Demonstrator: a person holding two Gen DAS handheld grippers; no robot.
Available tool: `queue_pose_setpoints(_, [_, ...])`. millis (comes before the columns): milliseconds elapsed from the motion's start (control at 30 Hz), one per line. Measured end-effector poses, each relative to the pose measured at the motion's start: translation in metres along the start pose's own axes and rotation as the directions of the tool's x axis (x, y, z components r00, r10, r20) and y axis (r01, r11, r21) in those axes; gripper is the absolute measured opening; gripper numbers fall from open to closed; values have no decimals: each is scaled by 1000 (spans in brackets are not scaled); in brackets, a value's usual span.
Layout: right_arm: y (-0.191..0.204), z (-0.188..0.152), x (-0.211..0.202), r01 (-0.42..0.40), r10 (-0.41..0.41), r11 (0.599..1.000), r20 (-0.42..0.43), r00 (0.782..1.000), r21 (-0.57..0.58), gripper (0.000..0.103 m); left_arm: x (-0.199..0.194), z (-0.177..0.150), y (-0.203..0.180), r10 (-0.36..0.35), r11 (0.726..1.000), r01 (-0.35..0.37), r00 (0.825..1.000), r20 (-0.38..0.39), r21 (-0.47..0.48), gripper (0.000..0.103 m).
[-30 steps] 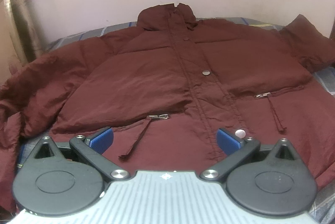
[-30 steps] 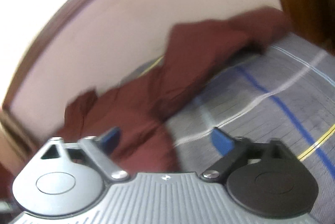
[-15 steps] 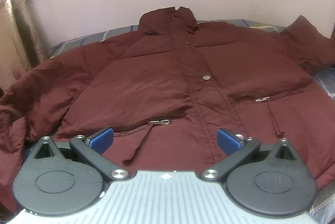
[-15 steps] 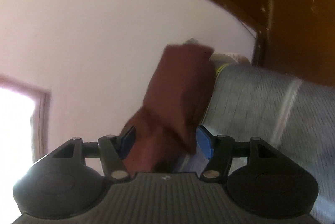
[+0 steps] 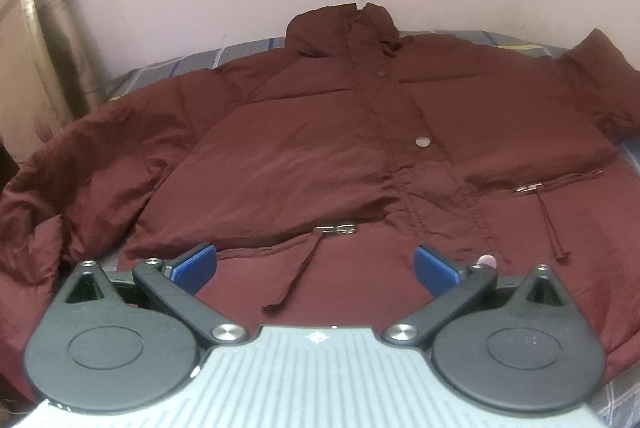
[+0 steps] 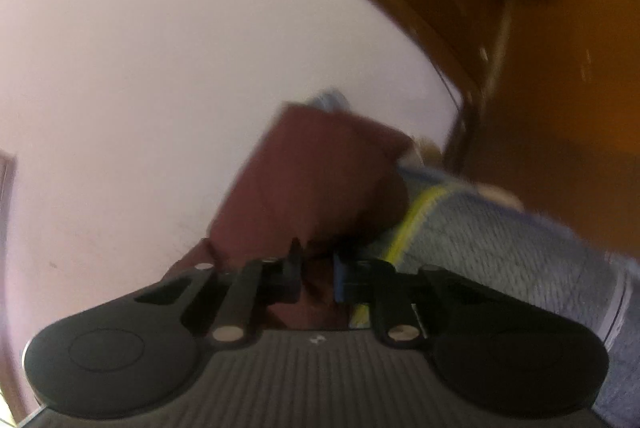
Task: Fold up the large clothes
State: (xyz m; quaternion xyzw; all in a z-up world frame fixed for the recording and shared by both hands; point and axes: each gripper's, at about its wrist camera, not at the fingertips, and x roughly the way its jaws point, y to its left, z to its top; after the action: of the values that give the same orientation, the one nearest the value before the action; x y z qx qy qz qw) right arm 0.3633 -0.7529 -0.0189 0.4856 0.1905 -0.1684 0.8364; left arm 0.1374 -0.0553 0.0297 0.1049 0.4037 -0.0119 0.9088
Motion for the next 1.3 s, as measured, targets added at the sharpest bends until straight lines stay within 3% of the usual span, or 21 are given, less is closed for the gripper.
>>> queue_pose_setpoints(133, [67,-21,-33,-179,182,976,15,983,-124,7,-9,-1,16,9,999,-8,1000,28,-35,103])
queue_pose_setpoints(267, [158,-65,-64,-376,373,899,-58,926,-223,4,-21,-5,39,27,996,-22,999,47,-91,103])
queue_pose_setpoints(433, [275,-161,-91,-614,568,739,-232,789,-279,3,-31,-16,69,23,987,-16,999,43,-158,103])
queue_pose_setpoints(600, [345,-282,-99,-754,622,612,-442,646,-240,2,-40,-30,101,5,975,7,998,56,-223,103])
queue_pose_setpoints(633, [348,-303,-102,-759,612,605,-468,638,-242,3,-40,-31,107,-4,971,16,999,53,-238,103])
queue_pose_setpoints(733, [322,-338,-108,-686,528,660,-462,713,-306,3,-45,-34,121,-35,964,52,997,68,-262,103])
queue_pose_setpoints(767, [308,-339,-114,-631,476,672,-427,769,-387,3,-46,-35,124,-29,964,49,996,81,-262,103])
queue_pose_setpoints(800, [291,-337,-113,-568,422,684,-386,820,-458,5,-46,-36,125,-24,965,46,996,89,-259,103])
queue_pose_setpoints(833, [271,-326,-117,-514,376,699,-356,856,-498,9,-46,-37,126,-25,966,47,995,93,-254,103])
queue_pose_setpoints(900, [219,-294,-121,-425,313,785,-302,900,-451,20,-42,-38,127,-37,967,58,995,87,-247,103])
queue_pose_setpoints(967, [160,-251,-128,-319,258,884,-215,942,-342,52,-36,-39,125,-51,967,68,996,77,-245,103])
queue_pose_setpoints(1033, [112,-208,-145,-152,144,938,-50,988,-310,72,-30,-39,119,-58,967,71,997,60,-243,103])
queue_pose_setpoints(1100, [85,-179,-156,-55,73,937,39,997,-344,78,-24,-37,111,-71,968,79,997,42,-239,103])
queue_pose_setpoints(1167, [70,-163,-153,8,18,928,66,998,-371,79,-18,-34,101,-79,971,83,997,25,-224,103])
queue_pose_setpoints(1233, [73,-165,-145,-26,44,918,36,998,-397,87,-14,-30,89,-76,977,77,997,12,-198,103])
queue_pose_setpoints(1300, [78,-178,-135,-30,57,872,41,998,-488,98,-11,-26,78,-75,982,74,997,2,-176,103])
